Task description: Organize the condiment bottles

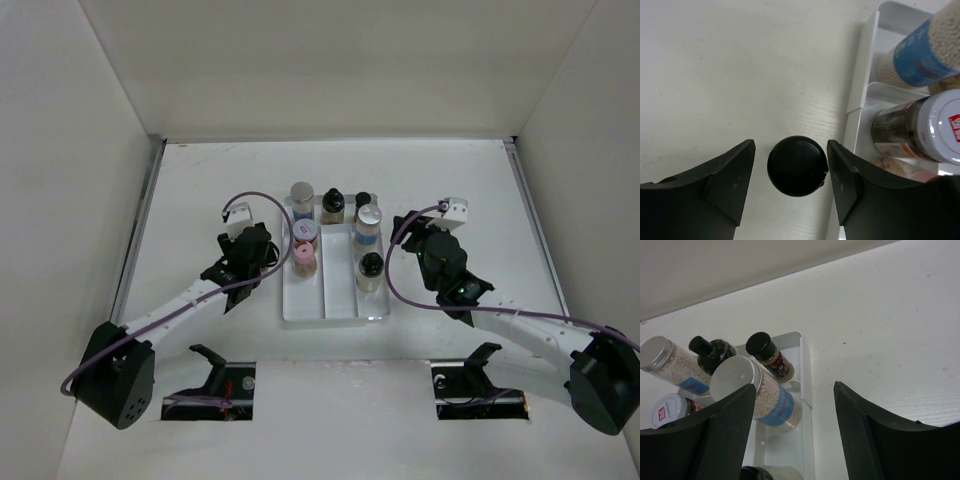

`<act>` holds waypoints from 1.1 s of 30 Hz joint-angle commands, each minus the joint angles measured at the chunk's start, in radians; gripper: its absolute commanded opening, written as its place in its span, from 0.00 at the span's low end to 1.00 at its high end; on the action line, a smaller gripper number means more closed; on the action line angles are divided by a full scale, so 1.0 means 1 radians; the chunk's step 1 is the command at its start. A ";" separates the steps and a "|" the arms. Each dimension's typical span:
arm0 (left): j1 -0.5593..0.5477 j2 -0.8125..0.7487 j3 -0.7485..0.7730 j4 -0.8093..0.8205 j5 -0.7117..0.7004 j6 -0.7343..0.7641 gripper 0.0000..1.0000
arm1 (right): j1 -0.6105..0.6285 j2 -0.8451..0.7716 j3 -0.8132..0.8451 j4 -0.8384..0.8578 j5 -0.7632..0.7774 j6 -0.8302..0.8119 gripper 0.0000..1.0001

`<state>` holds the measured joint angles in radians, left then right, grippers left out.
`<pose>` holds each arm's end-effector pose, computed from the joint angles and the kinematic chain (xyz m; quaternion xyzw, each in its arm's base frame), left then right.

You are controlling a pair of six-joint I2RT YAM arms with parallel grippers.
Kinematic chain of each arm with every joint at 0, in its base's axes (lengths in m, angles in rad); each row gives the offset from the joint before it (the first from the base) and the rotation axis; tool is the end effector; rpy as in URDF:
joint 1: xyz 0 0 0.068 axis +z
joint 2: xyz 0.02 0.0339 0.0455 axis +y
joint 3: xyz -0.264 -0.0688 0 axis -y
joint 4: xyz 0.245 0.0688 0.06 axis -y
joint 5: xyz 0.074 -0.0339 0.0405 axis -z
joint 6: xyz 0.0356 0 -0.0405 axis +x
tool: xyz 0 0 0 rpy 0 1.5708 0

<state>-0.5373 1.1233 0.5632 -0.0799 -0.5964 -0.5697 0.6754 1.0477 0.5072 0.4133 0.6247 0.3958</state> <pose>0.2063 -0.0996 0.2104 -0.1457 0.8520 -0.0021 0.5029 0.1934 0.1282 0.2545 0.1015 0.7356 0.1225 0.6584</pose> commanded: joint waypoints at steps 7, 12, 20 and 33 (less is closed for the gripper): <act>-0.002 -0.068 -0.051 0.068 -0.011 0.001 0.30 | -0.003 -0.006 0.011 0.048 -0.002 -0.006 0.71; -0.063 -0.248 -0.006 -0.095 -0.025 0.008 0.26 | -0.003 0.002 0.013 0.048 -0.002 -0.006 0.71; -0.351 -0.335 0.058 -0.274 -0.065 -0.015 0.26 | -0.003 -0.002 0.010 0.051 0.003 -0.005 0.70; -0.597 -0.070 0.043 -0.087 -0.171 -0.055 0.28 | -0.003 0.006 0.011 0.055 0.003 -0.006 0.71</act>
<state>-1.1149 1.0389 0.5850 -0.2710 -0.7124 -0.6136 0.6754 1.0611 0.5072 0.4126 0.6247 0.3958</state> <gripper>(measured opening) 0.421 0.703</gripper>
